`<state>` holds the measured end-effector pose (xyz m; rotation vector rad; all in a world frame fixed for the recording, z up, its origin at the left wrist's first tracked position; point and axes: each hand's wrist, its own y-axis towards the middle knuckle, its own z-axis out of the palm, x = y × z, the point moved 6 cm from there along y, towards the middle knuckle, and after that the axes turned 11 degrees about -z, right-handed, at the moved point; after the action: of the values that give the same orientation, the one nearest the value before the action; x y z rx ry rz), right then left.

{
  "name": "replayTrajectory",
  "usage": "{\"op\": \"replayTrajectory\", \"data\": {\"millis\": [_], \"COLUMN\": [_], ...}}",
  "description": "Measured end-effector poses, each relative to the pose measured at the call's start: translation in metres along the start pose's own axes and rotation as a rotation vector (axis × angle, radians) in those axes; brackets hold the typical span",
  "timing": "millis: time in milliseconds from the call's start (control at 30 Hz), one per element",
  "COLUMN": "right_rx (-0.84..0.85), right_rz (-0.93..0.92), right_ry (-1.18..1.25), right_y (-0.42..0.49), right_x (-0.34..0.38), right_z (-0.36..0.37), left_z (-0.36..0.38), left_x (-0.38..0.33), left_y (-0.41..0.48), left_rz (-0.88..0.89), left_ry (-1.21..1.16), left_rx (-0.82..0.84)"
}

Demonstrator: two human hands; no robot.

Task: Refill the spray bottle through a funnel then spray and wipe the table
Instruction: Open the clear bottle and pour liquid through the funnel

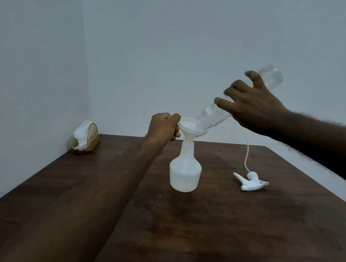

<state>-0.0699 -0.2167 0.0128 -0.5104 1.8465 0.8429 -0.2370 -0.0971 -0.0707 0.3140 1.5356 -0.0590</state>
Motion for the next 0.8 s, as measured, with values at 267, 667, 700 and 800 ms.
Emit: {"op": "replayTrajectory", "data": {"millis": [267, 667, 700, 800], "right_rx": [0.007, 0.141, 0.151, 0.224], "right_rz": [0.017, 0.172, 0.197, 0.390], "right_ry": [-0.013, 0.074, 0.119, 0.400], "right_y": [-0.005, -0.007, -0.008, -0.017], "right_x": [0.003, 0.001, 0.003, 0.008], "right_z": [0.002, 0.005, 0.004, 0.005], "left_z": [0.002, 0.002, 0.001, -0.001], "left_x": [0.002, 0.004, 0.004, 0.006], "left_y": [0.001, 0.004, 0.004, 0.003], "left_rz": [-0.005, 0.000, 0.001, -0.004], "left_ry": [0.005, 0.000, 0.003, -0.007], "left_rx": [0.002, -0.004, -0.005, -0.006]}}
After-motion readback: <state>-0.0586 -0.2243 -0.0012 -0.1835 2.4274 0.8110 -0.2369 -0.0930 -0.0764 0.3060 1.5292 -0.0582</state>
